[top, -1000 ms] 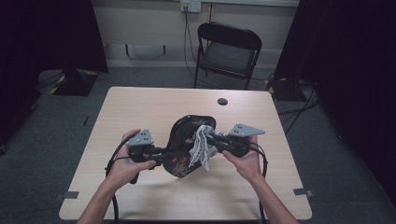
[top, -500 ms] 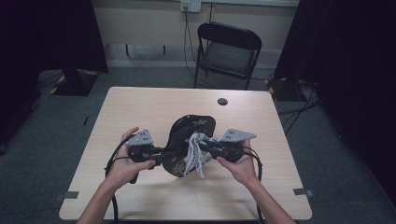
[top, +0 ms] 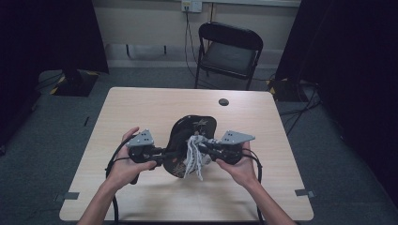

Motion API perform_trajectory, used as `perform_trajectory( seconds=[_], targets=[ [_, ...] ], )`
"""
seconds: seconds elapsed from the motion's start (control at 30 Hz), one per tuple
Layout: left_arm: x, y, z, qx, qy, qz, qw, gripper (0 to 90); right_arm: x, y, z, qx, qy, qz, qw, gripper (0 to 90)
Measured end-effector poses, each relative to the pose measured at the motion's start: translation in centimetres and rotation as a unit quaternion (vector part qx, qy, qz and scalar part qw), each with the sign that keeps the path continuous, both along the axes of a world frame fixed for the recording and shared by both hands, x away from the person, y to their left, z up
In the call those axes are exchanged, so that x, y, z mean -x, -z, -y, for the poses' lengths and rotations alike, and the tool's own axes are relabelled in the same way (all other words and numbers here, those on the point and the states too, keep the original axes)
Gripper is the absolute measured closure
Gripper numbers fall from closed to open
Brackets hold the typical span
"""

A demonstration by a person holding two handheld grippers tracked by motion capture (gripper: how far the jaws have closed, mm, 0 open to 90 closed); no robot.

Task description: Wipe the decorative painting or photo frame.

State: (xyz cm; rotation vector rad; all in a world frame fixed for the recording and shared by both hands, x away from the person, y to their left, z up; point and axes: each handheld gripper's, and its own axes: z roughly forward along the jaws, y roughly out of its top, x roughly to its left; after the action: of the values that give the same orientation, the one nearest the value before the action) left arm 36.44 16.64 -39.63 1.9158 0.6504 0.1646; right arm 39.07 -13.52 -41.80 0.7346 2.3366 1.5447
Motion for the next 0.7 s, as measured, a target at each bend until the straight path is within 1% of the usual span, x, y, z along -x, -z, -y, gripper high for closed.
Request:
perform_trajectory(
  seconds=[0.03, 0.07, 0.13, 0.27, 0.33, 0.37, 0.43, 0.5, 0.57, 0.6, 0.67, 0.7],
  targets=[
    [0.0, 0.0, 0.0, -0.001, 0.000, 0.000, 1.0000, 77.9, -0.1, 0.2, -0.1, 0.003, -0.003, -0.005, 1.0000, 79.6],
    [-0.1, 0.0, -0.1, -0.002, 0.001, 0.000, 1.0000, 77.8, -0.1, 0.2, -0.1, 0.001, -0.003, -0.007, 1.0000, 79.6],
    [-0.1, 0.0, -0.1, 0.000, 0.002, -0.001, 1.0000, 77.9, -0.1, -0.2, 0.0, 0.002, -0.001, -0.002, 1.0000, 79.6],
    [-0.1, 0.0, 0.0, 0.001, 0.003, -0.001, 1.0000, 78.1, 0.0, -1.4, 0.1, -0.024, 0.002, 0.013, 0.9996, 79.6],
    [0.0, -0.1, 0.1, 0.000, 0.003, 0.000, 1.0000, 78.0, 0.2, -1.7, -0.1, -0.027, -0.001, 0.018, 0.9995, 79.6],
    [0.0, -0.1, 0.1, -0.003, 0.004, 0.001, 1.0000, 78.0, 0.3, -1.6, -0.3, -0.028, -0.005, 0.018, 0.9994, 79.6],
    [-0.1, -0.1, 0.1, -0.003, 0.003, 0.000, 1.0000, 78.0, 0.5, -1.1, -0.7, -0.026, -0.014, 0.010, 0.9995, 79.6],
    [-0.2, 0.0, -0.2, 0.002, -0.001, -0.004, 1.0000, 78.0, 0.5, -0.4, -1.2, -0.012, -0.021, 0.002, 0.9997, 79.6],
    [-0.2, 0.0, -0.3, 0.001, -0.001, -0.004, 1.0000, 78.0, 0.2, 0.2, -1.3, -0.012, -0.023, -0.008, 0.9996, 79.6],
    [-0.2, 0.0, -0.3, 0.001, -0.001, -0.004, 1.0000, 78.0, 0.1, 0.2, -1.2, -0.013, -0.022, -0.012, 0.9996, 79.7],
    [-0.2, 0.0, -0.3, 0.001, 0.000, -0.004, 1.0000, 78.0, 0.0, 0.0, -1.0, -0.011, -0.016, -0.007, 0.9998, 79.6],
    [-0.2, 0.0, -0.3, 0.002, 0.000, -0.005, 1.0000, 78.1, 0.0, -0.3, -0.8, -0.016, -0.011, -0.005, 0.9998, 79.6]
  ],
)
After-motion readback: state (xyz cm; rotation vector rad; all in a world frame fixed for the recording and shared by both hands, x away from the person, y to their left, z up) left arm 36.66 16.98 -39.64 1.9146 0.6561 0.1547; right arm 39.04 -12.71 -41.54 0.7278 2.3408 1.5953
